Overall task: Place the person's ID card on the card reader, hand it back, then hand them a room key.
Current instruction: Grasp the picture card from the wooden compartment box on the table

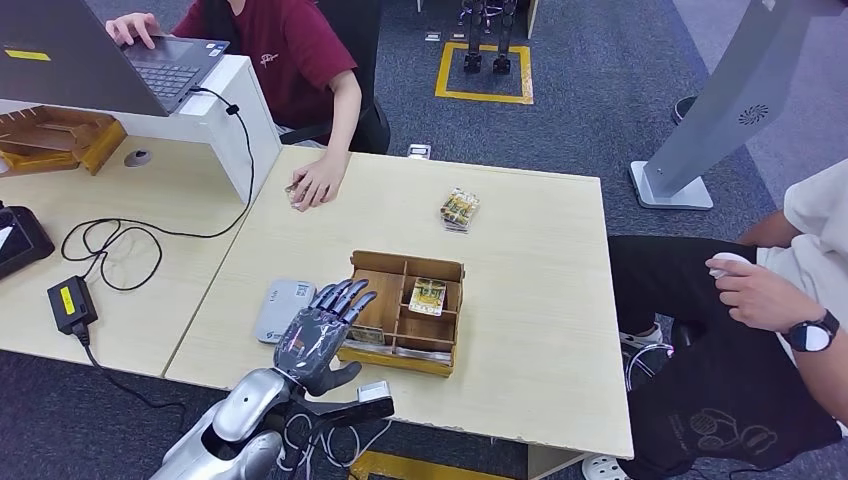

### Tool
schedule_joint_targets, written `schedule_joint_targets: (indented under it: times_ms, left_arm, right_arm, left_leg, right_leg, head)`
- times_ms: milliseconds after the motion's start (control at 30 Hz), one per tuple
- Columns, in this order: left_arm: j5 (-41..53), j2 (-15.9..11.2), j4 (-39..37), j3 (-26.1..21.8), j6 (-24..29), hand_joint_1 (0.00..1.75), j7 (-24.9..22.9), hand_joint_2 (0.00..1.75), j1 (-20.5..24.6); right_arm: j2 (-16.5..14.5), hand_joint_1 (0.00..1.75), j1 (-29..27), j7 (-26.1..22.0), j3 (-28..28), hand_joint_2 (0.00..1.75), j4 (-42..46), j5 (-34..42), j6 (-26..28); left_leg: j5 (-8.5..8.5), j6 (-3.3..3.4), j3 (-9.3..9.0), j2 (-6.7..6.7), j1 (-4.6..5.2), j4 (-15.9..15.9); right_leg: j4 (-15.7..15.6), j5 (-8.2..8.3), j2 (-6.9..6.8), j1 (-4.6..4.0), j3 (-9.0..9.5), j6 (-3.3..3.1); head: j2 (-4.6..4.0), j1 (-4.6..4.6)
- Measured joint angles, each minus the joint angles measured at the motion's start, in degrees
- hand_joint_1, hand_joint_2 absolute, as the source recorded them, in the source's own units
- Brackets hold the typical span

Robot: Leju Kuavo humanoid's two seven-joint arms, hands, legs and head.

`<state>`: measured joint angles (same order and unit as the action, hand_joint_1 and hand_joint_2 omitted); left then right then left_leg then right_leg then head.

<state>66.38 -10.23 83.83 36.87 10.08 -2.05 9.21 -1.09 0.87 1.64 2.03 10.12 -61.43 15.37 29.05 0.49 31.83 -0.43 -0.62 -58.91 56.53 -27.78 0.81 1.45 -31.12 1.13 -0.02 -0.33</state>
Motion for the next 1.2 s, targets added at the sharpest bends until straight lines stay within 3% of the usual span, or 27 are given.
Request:
schedule_joint_targets:
  times_ms: [1033,1167,1200]
  left_arm:
    - [-1.36,3.43,-3.75,-0.03,-0.41,0.00,-1.32,1.75,2.43]
    - [-1.93,3.67,-4.50,-0.31,-0.35,1.68,-1.45,1.75,2.42]
    - [-2.21,3.72,-4.62,-0.44,-0.35,1.71,-1.43,1.75,2.42]
  right_arm:
    - [0.00,0.00,0.04,0.00,0.00,0.00,0.00,-0.99,-0.05]
    - [0.00,0.00,0.04,0.00,-0.01,0.00,0.00,-1.03,-0.09]
    - [0.00,0.00,0.04,0.00,-0.01,0.00,0.00,-1.08,-0.09]
  left_leg:
    - [0.00,0.00,0.01,0.00,0.00,0.00]
    - [0.00,0.00,0.00,0.00,0.00,0.00]
    - [0.00,0.00,0.00,0.00,0.00,0.00]
  right_leg:
    - [0.00,0.00,0.00,0.00,0.00,0.00]
    - [0.00,0.00,0.00,0.00,0.00,0.00]
    - [0.00,0.00,0.00,0.00,0.00,0.00]
  head:
    - [0.00,-0.02]
    - [0.00,-0.01]
    - [0.00,-0.01]
